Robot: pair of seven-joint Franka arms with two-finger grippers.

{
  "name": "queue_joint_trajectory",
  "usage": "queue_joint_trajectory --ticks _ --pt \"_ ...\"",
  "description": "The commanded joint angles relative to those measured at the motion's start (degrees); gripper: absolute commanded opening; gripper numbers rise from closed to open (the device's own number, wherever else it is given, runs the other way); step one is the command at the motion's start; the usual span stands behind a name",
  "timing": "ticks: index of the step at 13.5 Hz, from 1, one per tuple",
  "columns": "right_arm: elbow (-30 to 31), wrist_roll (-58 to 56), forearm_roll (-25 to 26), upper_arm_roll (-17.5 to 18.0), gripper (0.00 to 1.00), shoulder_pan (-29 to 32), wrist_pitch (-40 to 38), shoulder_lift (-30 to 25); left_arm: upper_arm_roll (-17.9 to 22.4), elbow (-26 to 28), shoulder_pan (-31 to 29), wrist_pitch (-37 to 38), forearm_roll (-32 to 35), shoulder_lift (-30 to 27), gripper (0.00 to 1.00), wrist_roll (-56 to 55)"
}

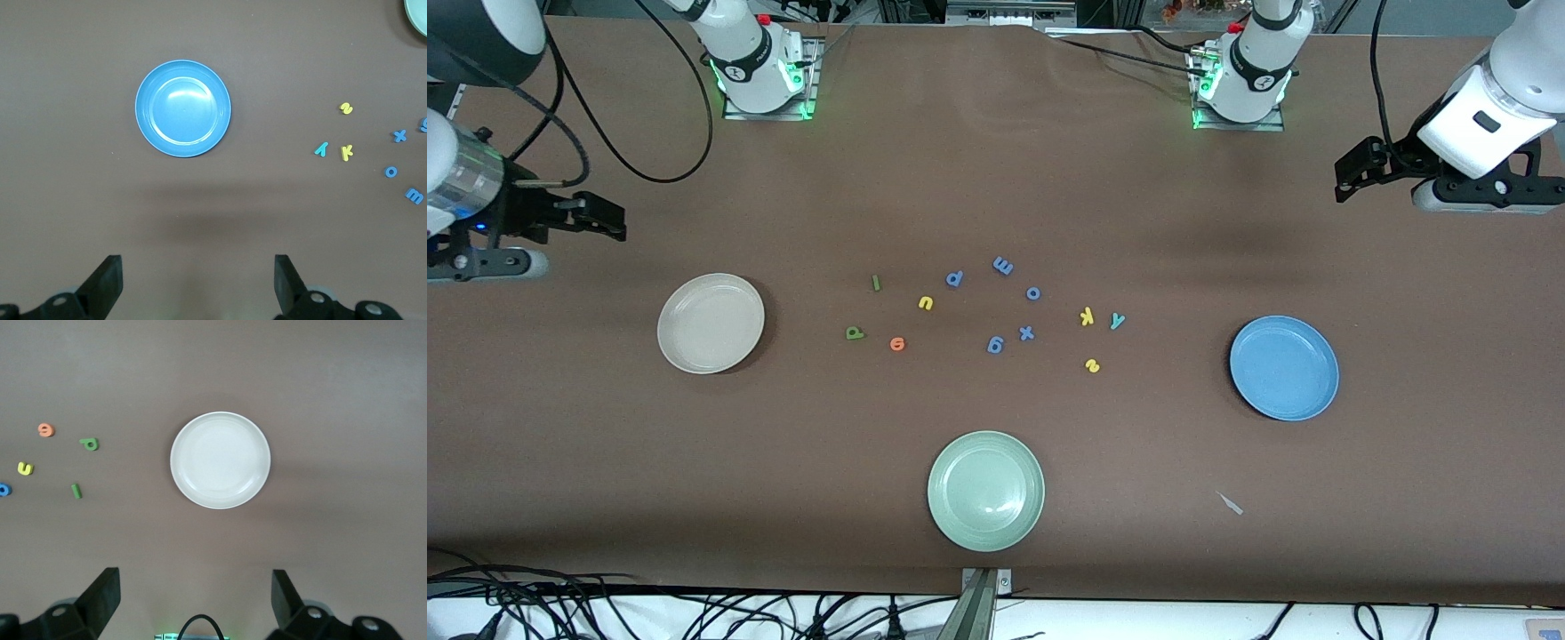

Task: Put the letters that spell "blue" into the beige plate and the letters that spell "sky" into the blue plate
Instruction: 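Move the right gripper over the green letter l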

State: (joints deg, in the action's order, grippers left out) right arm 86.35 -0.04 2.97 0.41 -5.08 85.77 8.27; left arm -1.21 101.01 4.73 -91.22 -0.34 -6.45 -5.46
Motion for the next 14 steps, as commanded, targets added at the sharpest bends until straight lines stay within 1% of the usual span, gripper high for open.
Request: queue_joint_trajectory --ticks 1,2,5,6,7,8,9,10,13,14 --pt "-0.39 0.31 0.02 0.03 1.00 -1.51 -0.69 1.57 -0.11 -0.55 -0.07 0.43 1.05 -0.40 1.00 -0.43" --pt "-0.30 0.48 -0.16 0.12 1.00 -1.86 -0.69 2.36 -0.11 -0.55 -0.07 0.43 1.05 -0.40 1.00 -0.43" --pt "-0.30 0.57 -0.59 0.12 1.00 -4.84 0.18 7.01 -0.11 -0.55 -0.07 0.43 1.05 -0.40 1.00 -0.43" --pt "-0.22 0.57 -2.42 0.12 1.00 -5.55 1.15 7.46 -0.11 -0.55 -0.07 0.43 1.05 -0.40 1.00 -0.43" --pt "0.92 0.66 -4.10 0.12 1.00 -5.73 2.72 8.42 -0.11 -0.55 -0.07 0.52 1.05 -0.40 1.00 -0.43" --pt "2.67 0.66 -4.46 0.12 1.00 -6.51 5.87 8.69 -0.11 -0.55 -0.07 0.43 1.05 -0.40 1.00 -0.43" --pt "5.56 2.49 -4.38 0.12 1.00 -8.09 9.38 8.61 -0.11 -0.64 -0.07 0.34 1.05 -0.32 1.00 -0.43" --pt "7.76 5.38 -4.38 0.21 1.00 -8.36 11.59 8.17 -0.19 -0.55 -0.07 0.34 1.05 -0.40 1.00 -0.43" --pt "11.64 8.29 -4.29 2.66 1.00 -8.72 15.56 7.73 -0.11 -0.55 -0.07 0.43 1.05 -0.40 1.00 -0.43" --pt "14.00 9.87 -4.03 3.89 1.00 -8.72 17.83 7.21 -0.11 -0.55 -0.07 0.43 1.05 -0.40 1.00 -0.43"
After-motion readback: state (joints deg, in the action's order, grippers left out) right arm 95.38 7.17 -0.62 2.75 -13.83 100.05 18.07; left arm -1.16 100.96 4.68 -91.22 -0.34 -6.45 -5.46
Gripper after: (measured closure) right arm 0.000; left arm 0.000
